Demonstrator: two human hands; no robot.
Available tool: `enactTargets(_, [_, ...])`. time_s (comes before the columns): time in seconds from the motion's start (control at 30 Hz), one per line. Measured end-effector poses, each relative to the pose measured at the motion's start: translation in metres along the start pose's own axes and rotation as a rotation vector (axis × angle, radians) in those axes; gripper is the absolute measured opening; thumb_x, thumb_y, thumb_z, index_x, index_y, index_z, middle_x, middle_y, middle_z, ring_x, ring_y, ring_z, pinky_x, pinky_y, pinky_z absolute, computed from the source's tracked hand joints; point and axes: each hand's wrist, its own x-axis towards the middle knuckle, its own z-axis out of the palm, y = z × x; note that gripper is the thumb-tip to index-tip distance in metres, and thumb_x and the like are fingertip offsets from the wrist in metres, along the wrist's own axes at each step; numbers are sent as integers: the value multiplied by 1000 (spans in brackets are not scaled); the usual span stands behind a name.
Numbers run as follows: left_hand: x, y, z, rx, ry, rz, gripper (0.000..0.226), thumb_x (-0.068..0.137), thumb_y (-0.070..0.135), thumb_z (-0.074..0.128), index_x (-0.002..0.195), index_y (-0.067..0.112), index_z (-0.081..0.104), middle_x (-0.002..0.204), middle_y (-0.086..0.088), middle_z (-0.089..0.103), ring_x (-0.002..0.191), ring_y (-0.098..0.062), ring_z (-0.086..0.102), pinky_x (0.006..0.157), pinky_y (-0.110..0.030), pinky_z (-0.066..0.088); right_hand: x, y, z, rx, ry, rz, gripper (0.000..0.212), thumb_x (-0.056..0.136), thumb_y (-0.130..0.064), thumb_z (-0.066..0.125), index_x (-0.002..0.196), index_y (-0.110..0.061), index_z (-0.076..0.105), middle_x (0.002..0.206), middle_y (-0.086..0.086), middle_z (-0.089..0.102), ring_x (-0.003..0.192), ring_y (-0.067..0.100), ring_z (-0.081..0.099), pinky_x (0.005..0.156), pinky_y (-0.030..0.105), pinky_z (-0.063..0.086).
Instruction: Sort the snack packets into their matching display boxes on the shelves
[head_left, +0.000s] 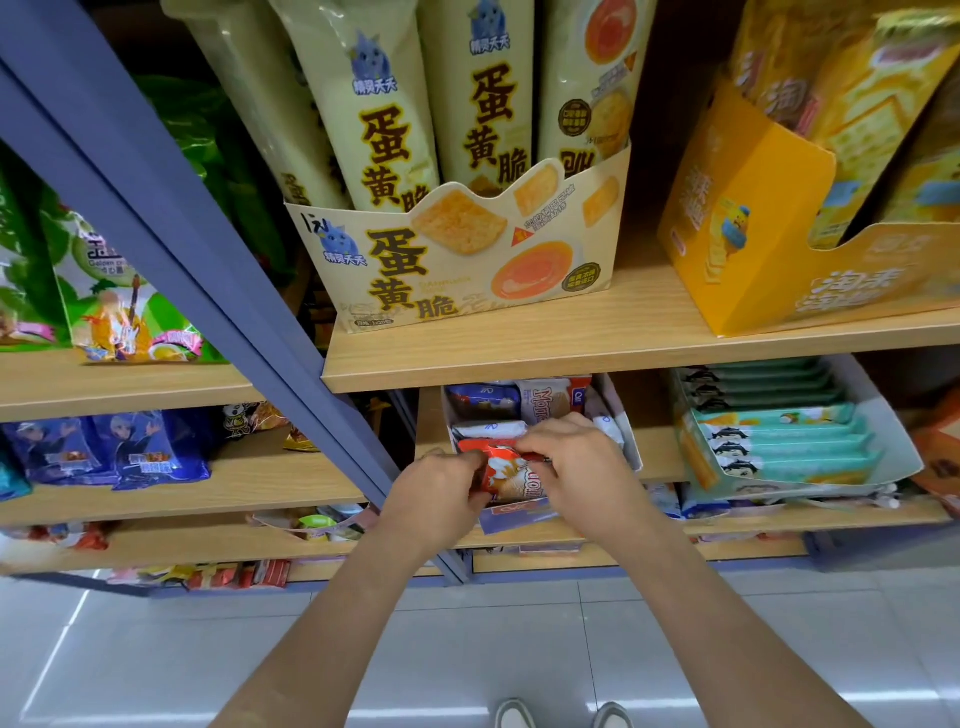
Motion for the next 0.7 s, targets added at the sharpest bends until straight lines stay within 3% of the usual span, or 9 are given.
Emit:
enactTargets(0.13, [-6, -11, -1, -259, -55, 17, 63, 87, 24, 64, 142, 33, 35, 121, -1, 58, 113, -16, 50, 85, -23, 47, -4, 1, 13, -13, -3, -23, 29, 82, 0, 71, 106, -14, 75, 110, 4, 67, 97, 26, 60, 83, 37, 52])
enactTargets(0.23, [-12, -9, -5, -379, 27, 67, 71, 82, 29, 70, 143, 36, 34, 126, 7, 53, 121, -11, 39, 96, -25, 41, -8, 1, 28, 4, -136, 15, 29, 91, -8, 62, 117, -17, 69, 119, 3, 54, 102, 24, 58, 89, 36, 52])
enactTargets(0.33, [-7, -2, 2, -40, -1, 183, 64, 85, 52, 63, 142, 37, 39, 140, 12, 47, 130, -12, 33, 107, -35, 33, -12, 4, 32, 95, -191, 46, 31, 92, -12, 57, 119, -22, 68, 116, 1, 64, 106, 22, 60, 86, 37, 51])
enactTargets(0.43, [-4, 1, 17, 238, -70, 213, 58, 89, 50, 57, 142, 30, 42, 147, 6, 39, 136, -18, 33, 109, -41, 26, -18, 18, 15, 87, -78, 138, 27, 94, -20, 56, 119, -26, 68, 107, -3, 69, 101, 17, 62, 84, 34, 52])
enactTargets(0.5, [-5, -1, 25, 300, -29, 206, 48, 90, 44, 60, 134, 29, 54, 142, 2, 46, 132, -22, 39, 105, -45, 31, -22, 36, 1, -50, -43, 188, 29, 95, -24, 57, 123, -28, 66, 113, -4, 69, 110, 17, 58, 89, 36, 50])
enactTargets(0.57, [-6, -1, 27, 349, 22, 211, 43, 87, 44, 63, 127, 28, 62, 138, 0, 50, 129, -24, 40, 102, -50, 34, -22, 47, -7, -172, -136, 208, 35, 96, -30, 56, 130, -29, 60, 129, -5, 63, 124, 18, 47, 97, 38, 46])
enactTargets(0.7, [1, 3, 15, 210, -40, 198, 56, 90, 62, 44, 136, 31, 51, 148, 8, 33, 136, -18, 23, 110, -48, 20, -20, 44, -9, -354, -280, 144, 31, 99, -33, 45, 130, -29, 49, 131, -7, 58, 129, 18, 39, 93, 37, 38])
